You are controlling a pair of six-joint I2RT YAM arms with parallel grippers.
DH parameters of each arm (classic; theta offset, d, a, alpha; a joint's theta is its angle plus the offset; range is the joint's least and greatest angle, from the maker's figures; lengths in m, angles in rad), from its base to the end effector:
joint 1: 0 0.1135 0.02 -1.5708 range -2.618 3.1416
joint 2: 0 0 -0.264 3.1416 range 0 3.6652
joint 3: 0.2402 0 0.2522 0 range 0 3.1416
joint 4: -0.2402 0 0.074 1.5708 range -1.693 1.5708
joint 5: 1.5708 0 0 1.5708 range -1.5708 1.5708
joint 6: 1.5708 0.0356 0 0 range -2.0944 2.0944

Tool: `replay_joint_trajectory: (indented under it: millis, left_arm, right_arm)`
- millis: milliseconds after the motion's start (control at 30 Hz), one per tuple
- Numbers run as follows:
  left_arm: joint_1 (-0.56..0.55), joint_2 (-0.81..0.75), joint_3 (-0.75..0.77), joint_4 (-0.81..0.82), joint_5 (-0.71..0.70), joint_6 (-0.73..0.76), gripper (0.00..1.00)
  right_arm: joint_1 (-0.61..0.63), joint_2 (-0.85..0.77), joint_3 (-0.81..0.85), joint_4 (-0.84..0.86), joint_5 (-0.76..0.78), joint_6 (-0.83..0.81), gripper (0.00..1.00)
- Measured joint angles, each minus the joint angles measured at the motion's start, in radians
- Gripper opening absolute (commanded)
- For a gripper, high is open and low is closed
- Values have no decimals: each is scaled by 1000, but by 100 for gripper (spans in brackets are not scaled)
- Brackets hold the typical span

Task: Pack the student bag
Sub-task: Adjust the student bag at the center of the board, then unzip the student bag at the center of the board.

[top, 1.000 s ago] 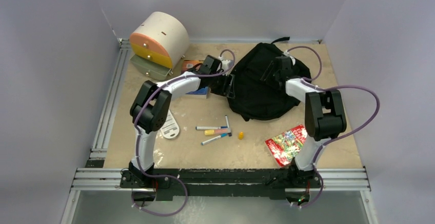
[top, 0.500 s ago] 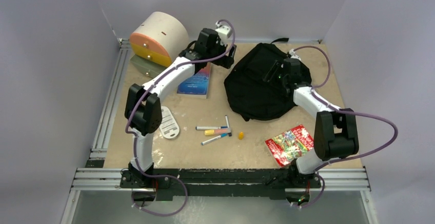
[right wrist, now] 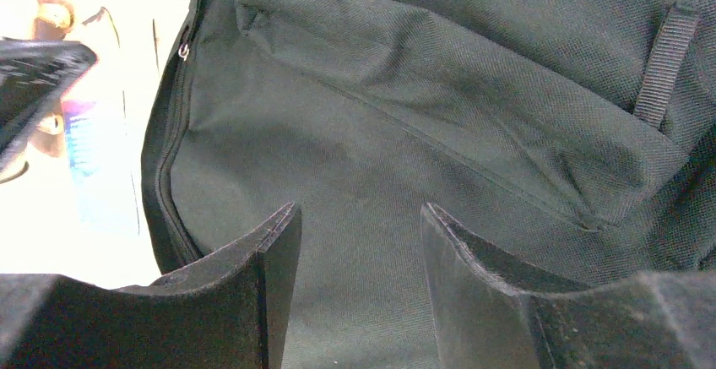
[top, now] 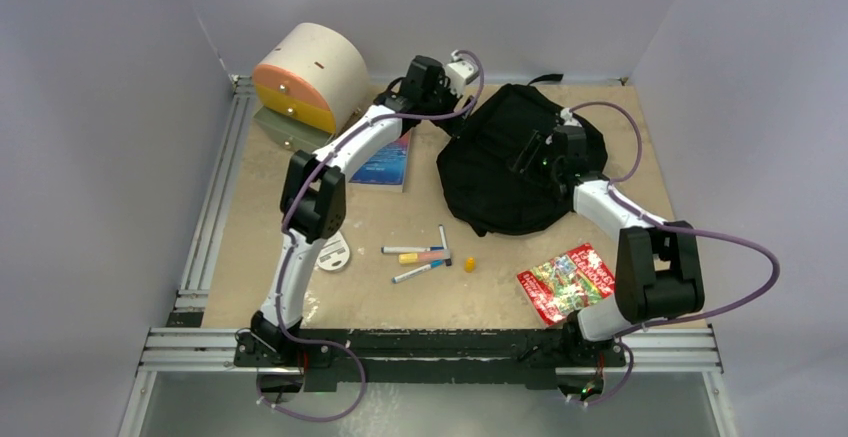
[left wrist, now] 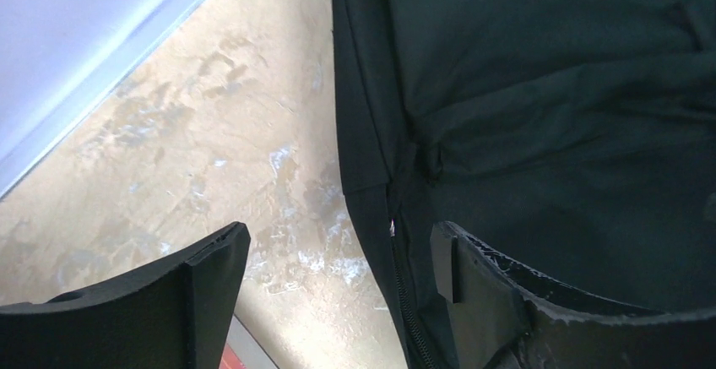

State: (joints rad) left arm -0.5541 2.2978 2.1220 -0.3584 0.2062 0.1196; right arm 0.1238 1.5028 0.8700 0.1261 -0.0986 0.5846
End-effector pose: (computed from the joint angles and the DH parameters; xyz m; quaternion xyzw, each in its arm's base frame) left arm 0.4561 -0.2908 0.2716 0.3337 0.7986 -0.1935 0.4619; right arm 0.3278 0.0443 0.2273 0.1722 0.8437 0.2156 0.4605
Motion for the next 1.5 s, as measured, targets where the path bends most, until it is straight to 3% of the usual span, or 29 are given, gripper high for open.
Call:
replay_joint_trajectory:
  millis: [433,900,1167,1267,1500]
  left_arm:
    - [-13,113,74,-14,44,89,68]
    - [-54,208,119,18,-19,171,55]
    - [-54,239,153,33,-31,192,32]
    - [-55,245,154,35,-31,190,18]
    - [-55,245,154,41,-24,194,0]
  right_arm:
    - [0,-26,-15,-24,-11,-2,57]
    - [0,-80,-35,-43,-27,-2,56]
    - [0,-129,-59,-58,-25,-2,56]
    - [0,-131,-68,-61,-25,-2,56]
    - [0,-131,-68,-62,-25,-2,56]
